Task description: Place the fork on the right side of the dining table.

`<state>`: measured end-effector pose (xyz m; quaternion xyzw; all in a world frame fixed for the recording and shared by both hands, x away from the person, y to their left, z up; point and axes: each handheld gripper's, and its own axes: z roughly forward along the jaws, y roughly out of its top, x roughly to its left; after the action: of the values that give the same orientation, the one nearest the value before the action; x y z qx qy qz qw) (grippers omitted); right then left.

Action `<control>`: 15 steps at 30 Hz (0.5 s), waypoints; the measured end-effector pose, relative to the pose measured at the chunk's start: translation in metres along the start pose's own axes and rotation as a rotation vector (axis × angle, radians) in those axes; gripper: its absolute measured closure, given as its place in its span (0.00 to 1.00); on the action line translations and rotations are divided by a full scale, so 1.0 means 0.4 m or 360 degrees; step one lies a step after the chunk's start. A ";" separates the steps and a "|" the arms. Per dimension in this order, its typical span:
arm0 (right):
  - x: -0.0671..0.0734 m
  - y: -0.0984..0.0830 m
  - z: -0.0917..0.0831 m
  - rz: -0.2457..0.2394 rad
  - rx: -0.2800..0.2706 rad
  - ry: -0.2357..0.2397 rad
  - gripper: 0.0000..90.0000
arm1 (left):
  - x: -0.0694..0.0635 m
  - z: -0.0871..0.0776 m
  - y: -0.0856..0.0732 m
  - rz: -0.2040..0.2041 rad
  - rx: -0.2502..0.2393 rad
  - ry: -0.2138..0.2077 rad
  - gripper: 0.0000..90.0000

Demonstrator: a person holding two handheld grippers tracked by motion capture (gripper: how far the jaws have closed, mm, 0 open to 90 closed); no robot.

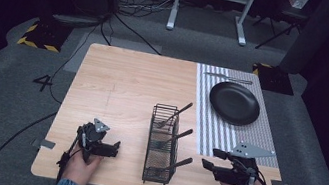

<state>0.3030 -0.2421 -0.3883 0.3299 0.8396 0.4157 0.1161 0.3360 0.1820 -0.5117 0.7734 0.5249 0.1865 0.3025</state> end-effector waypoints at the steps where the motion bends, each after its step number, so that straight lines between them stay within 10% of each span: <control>1: 0.005 0.003 -0.002 -0.0008 -0.0003 0.0007 0.48 | 0.000 0.000 0.000 0.0000 0.0000 0.0000 0.00; 15: 0.064 0.042 -0.039 -0.0074 -0.0051 0.0125 0.51 | 0.000 0.000 0.000 0.0000 0.0000 0.0000 0.00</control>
<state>0.2838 -0.2277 -0.3637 0.2919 0.8442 0.4388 0.0979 0.3360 0.1820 -0.5117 0.7734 0.5249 0.1865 0.3026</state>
